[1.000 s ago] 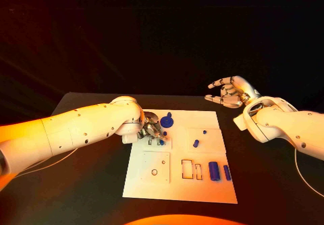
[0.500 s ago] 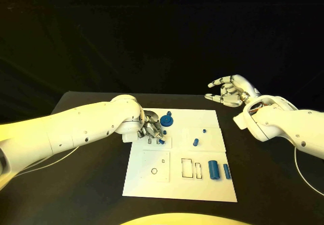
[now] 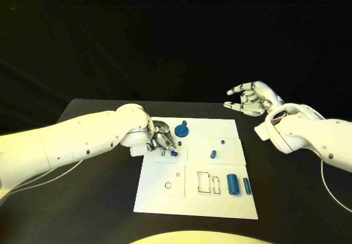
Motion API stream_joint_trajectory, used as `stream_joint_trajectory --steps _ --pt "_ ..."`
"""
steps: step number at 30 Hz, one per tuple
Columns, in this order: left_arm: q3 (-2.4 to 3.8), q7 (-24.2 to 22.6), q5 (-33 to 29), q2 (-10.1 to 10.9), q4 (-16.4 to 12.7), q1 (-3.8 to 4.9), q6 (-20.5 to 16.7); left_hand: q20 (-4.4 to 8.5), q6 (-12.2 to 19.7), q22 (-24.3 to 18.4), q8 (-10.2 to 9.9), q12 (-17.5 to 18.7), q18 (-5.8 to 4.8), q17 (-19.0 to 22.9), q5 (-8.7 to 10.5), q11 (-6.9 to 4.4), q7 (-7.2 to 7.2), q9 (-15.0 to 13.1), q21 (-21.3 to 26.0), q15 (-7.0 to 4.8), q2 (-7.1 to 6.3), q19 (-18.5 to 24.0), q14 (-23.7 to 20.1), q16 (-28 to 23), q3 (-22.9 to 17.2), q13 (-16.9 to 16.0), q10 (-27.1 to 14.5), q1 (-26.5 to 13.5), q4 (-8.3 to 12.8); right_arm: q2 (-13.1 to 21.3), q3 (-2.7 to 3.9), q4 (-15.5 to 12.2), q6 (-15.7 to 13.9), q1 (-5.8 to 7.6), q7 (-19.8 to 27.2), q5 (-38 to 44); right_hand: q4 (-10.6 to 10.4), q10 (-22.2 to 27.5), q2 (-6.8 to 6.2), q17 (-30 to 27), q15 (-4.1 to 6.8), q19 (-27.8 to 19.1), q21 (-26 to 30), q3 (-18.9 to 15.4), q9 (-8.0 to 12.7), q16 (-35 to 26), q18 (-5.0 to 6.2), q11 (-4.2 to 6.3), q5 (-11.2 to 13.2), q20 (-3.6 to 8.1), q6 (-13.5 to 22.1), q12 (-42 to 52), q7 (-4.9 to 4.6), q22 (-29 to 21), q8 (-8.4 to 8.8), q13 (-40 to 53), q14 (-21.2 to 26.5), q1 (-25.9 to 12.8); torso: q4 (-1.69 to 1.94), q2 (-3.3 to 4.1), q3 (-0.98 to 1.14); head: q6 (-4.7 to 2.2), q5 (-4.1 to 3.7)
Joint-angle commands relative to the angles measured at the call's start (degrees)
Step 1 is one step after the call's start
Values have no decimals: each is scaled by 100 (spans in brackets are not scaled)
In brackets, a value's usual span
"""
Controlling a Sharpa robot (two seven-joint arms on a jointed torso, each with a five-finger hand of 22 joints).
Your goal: Assemble the parts on the task board
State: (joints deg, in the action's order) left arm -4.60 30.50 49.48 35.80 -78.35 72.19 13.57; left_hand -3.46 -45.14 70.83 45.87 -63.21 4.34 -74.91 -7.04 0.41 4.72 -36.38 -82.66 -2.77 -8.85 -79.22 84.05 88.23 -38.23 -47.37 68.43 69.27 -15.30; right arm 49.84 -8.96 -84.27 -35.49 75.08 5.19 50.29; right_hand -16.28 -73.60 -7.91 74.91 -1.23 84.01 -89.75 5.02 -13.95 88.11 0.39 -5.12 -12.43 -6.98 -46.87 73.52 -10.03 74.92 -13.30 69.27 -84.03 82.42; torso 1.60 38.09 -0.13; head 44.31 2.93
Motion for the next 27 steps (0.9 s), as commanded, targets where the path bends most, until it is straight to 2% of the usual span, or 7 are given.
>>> stream_joint_trajectory --steps 1,6,7,11,16,27 --pt "13 -62 -300 67 -119 0 -393 2 -19 10 22 -30 -45 -1078 -22 -3 9 -14 -25 -25 9 -7 470 -38 -1322 -27 45 -66 1279 7 2 -1 80 -1 16 55 -5 -26 -14 1020 46 599 -25 26 8 -11 -39 2 -20 25 -59 22 -1 1508 -39 2 -481 52 12 -5 3 4 -4" --pt "20 -96 -303 193 -293 -4 -706 17 -74 37 44 -107 -49 -1038 -137 -23 -11 -61 -36 -43 -44 -24 462 -58 -1434 -137 143 -179 1373 17 1 -6 79 -1 16 52 -9 -24 -15 1017 46 599 -25 27 8 -12 -39 2 -24 25 -60 20 -1 1508 -40 -2 -480 46 10 -1 1 -3 8" --pt "19 -102 -270 216 -326 -8 -769 26 -103 67 52 -144 -55 -1021 -267 -31 -22 -79 -49 -53 -67 -44 459 -66 -1472 -189 188 -224 1405 19 1 -9 80 -1 16 52 -9 -24 -15 1017 46 599 -25 27 8 -12 -39 2 -24 25 -60 20 -1 1508 -40 -2 -480 46 10 -1 1 -2 10" --pt "13 -123 -22 300 -460 -44 -976 43 -144 110 58 -192 -63 -993 -444 -50 -37 -107 -68 -69 -104 -71 454 -78 -1519 -260 250 -297 1461 28 1 -15 80 -1 15 51 -14 -23 -15 1019 46 599 -25 26 9 -12 -39 2 -27 26 -61 18 -1 1508 -40 -4 -480 37 9 0 2 4 16" --pt "4 -138 422 361 -595 -111 -1190 51 -170 142 62 -227 -69 -987 -523 -59 -47 -122 -81 -77 -126 -91 454 -80 -1534 -313 293 -327 1487 38 -1 -10 82 -1 11 50 -18 -26 -16 1022 46 599 -25 26 9 -10 -39 2 -29 26 -63 22 -1 1508 -41 0 -481 30 9 -4 -4 7 27" --pt "-7 -117 929 339 -641 -302 -1355 68 -218 179 66 -276 -76 -972 -661 -79 -67 -143 -97 -95 -164 -115 453 -86 -1560 -385 363 -370 1526 46 -4 2 88 -5 18 73 -23 -29 -17 1020 46 599 -25 25 9 -11 -39 2 -32 26 -65 24 -1 1508 -42 2 -481 18 -1 12 -1 24 52"
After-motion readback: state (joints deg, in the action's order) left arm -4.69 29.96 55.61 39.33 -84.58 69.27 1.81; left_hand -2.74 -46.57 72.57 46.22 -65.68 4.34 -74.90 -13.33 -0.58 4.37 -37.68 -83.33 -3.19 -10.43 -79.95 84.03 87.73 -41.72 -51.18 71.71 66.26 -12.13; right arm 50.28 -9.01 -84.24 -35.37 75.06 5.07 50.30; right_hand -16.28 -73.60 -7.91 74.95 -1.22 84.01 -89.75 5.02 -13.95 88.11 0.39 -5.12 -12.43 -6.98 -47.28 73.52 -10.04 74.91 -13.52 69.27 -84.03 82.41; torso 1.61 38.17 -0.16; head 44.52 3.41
